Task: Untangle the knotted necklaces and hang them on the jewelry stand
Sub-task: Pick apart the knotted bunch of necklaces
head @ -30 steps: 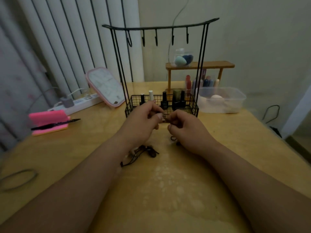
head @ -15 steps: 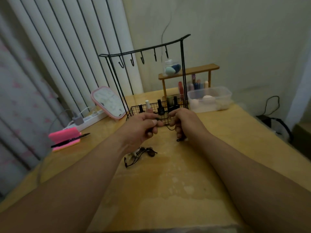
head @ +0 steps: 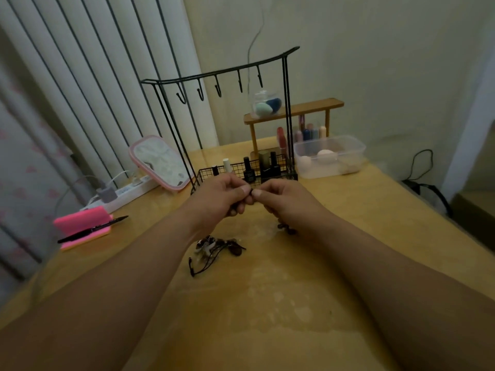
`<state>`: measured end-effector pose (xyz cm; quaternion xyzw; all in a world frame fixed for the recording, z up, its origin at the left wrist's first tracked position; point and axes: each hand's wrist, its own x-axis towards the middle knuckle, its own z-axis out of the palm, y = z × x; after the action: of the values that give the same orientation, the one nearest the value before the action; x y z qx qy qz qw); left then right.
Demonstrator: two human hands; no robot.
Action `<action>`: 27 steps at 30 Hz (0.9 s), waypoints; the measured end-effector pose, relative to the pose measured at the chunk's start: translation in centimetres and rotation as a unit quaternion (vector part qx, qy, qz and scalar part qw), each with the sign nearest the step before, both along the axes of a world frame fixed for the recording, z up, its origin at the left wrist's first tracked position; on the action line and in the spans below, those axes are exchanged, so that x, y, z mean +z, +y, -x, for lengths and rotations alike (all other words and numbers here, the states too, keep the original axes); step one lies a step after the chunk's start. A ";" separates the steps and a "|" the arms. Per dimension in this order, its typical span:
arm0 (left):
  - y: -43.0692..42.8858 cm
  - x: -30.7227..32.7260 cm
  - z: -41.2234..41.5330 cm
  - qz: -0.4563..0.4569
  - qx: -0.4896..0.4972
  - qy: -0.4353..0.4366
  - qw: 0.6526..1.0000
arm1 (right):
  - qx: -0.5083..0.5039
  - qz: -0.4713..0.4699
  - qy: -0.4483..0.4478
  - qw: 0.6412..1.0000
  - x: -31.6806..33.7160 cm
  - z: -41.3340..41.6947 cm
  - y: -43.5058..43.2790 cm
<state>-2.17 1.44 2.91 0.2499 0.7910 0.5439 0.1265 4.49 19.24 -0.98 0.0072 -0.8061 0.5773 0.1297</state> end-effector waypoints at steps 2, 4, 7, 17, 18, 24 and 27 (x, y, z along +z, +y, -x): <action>0.2 -0.2 -0.1 0.017 -0.011 0.028 0.999 | -0.023 0.010 0.010 1.000 0.0 0.0 0.1; 0.4 -0.6 0.1 0.007 -0.014 0.046 0.999 | -0.050 0.015 0.025 0.998 0.1 0.1 0.2; 1.0 -1.5 0.3 -0.014 -0.004 0.072 0.997 | -0.086 -0.014 0.035 0.996 -0.1 0.2 0.4; -1.3 -2.7 2.3 -0.027 0.016 0.136 0.990 | -0.049 -0.062 -0.014 0.997 1.3 2.2 0.6; -1.6 -2.8 2.4 -0.037 0.014 0.117 0.992 | -0.051 -0.050 -0.014 0.997 1.1 2.3 0.5; -1.7 -3.1 2.6 -0.120 -0.005 0.009 0.993 | 0.005 -0.009 -0.022 1.000 1.5 2.0 0.7; -1.6 -3.0 2.5 -0.141 -0.020 -0.003 0.990 | 0.028 -0.033 -0.010 0.999 1.9 1.7 0.6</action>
<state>-4.65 -0.21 -0.12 0.2793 0.7011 0.6480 0.1028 2.77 19.86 0.88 0.0282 -0.8257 0.5535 0.1052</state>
